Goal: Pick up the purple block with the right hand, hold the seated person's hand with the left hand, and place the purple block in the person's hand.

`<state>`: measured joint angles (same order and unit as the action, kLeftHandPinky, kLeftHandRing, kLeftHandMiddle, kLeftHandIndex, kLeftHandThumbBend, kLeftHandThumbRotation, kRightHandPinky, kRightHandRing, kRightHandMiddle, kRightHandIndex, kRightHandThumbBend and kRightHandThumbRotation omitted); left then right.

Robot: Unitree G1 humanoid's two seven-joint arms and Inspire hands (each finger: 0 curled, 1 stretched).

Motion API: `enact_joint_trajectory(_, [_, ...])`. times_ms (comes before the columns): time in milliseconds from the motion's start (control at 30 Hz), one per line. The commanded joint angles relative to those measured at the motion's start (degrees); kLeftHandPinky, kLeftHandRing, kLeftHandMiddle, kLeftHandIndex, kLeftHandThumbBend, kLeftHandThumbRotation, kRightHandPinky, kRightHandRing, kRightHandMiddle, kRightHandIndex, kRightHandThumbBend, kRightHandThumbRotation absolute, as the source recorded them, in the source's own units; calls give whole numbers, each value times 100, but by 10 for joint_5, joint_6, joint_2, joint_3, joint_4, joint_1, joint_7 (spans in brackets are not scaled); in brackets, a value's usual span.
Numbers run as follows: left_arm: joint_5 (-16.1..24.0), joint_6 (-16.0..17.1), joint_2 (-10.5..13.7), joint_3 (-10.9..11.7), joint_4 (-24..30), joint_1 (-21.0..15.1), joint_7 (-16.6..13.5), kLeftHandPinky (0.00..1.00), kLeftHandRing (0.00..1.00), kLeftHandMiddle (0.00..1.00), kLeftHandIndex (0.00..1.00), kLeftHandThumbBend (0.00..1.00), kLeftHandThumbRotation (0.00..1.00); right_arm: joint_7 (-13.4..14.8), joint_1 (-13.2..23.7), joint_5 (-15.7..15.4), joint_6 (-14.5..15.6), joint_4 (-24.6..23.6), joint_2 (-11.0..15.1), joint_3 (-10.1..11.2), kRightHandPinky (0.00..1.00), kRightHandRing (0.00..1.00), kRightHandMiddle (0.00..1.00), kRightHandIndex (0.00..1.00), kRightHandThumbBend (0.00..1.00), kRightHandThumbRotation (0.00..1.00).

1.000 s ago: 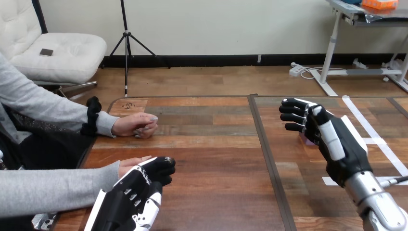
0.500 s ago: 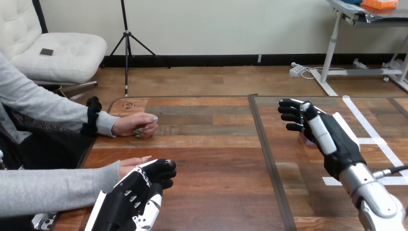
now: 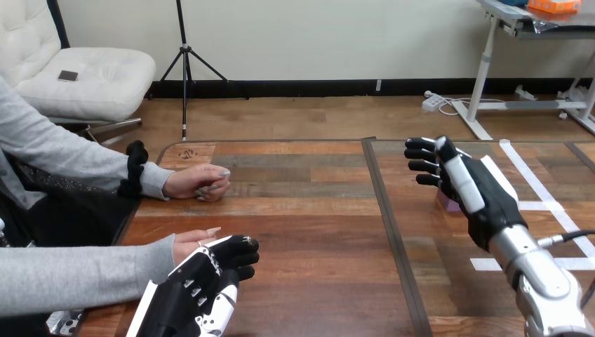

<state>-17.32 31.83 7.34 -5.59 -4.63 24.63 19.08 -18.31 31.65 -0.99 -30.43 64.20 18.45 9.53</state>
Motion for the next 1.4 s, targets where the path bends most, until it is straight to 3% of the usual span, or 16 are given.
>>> enact_joint_trajectory(0, [7, -7, -5, 8, 45, -31, -2, 77, 77, 76, 70, 12, 11, 8, 105, 20, 28, 15, 22, 16, 82, 84, 82, 80, 87, 93])
enact_joint_trajectory(433, [-7, -11, -5, 12, 37, -38, 9, 76, 77, 77, 72, 16, 12, 32, 150, 15, 75, 48, 27, 16, 82, 84, 83, 79, 79, 83])
enact_joint_trajectory(933, [-15, -18, -3, 18, 31, -44, 18, 82, 79, 78, 73, 9, 13, 54, 185, 1, 101, 66, 31, 6, 81, 85, 83, 79, 77, 87])
enact_joint_trajectory(1200, [-16, -19, -6, 22, 33, -48, 19, 81, 79, 79, 75, 3, 13, 60, 201, 5, 124, 73, 31, 11, 81, 85, 83, 79, 76, 83])
enact_joint_trajectory(1367, [-18, -31, -11, 25, 42, -46, 11, 80, 77, 78, 77, 3, 13, 78, 209, -9, 136, 77, 35, 0, 82, 85, 84, 80, 75, 81])
